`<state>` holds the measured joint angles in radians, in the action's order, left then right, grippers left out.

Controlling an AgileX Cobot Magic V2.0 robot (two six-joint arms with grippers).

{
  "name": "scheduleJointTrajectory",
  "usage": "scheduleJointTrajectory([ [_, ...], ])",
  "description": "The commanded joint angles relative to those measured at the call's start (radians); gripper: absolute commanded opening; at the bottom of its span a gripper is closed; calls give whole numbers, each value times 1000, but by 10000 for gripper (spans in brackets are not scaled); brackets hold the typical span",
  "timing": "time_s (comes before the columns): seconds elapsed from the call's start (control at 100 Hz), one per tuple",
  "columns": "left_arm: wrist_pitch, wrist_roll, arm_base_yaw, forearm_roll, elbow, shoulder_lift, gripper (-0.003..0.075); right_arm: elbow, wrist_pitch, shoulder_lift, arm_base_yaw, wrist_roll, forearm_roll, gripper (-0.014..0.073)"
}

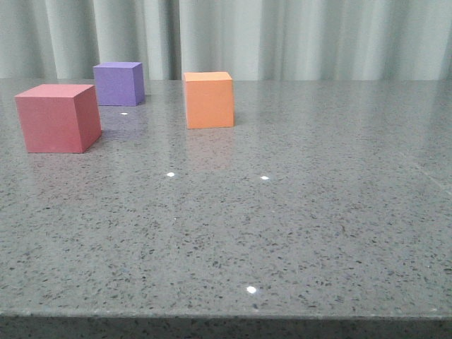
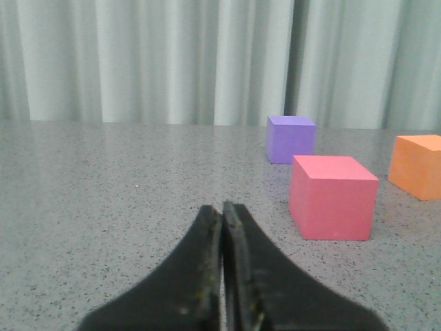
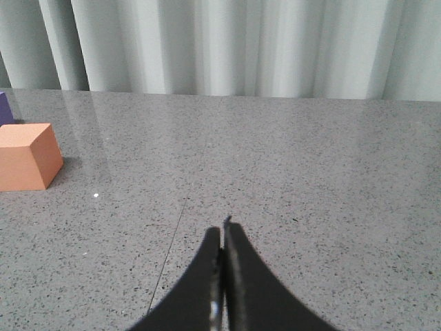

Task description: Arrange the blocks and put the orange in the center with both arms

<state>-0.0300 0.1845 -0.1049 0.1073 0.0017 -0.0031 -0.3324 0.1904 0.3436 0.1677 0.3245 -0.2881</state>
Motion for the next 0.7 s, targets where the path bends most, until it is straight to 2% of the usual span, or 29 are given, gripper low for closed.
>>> scheduleJointTrajectory([
  [0.0, 89, 2, 2, 0, 43, -38, -20, -28, -70, 12, -5, -3, -20, -69],
  [0.26, 135, 2, 2, 0, 39, -38, -20, -28, -70, 12, -5, -3, -20, -69],
  [0.49, 82, 2, 2, -34, -86, 2, -20, -28, -70, 12, -5, -3, -20, -69],
  [0.56, 13, 2, 2, -37, -161, 41, -20, -28, -70, 12, -5, -3, -20, -69],
  [0.69, -239, 2, 2, -42, -356, 166, -20, -28, -70, 12, -5, -3, -20, -69],
])
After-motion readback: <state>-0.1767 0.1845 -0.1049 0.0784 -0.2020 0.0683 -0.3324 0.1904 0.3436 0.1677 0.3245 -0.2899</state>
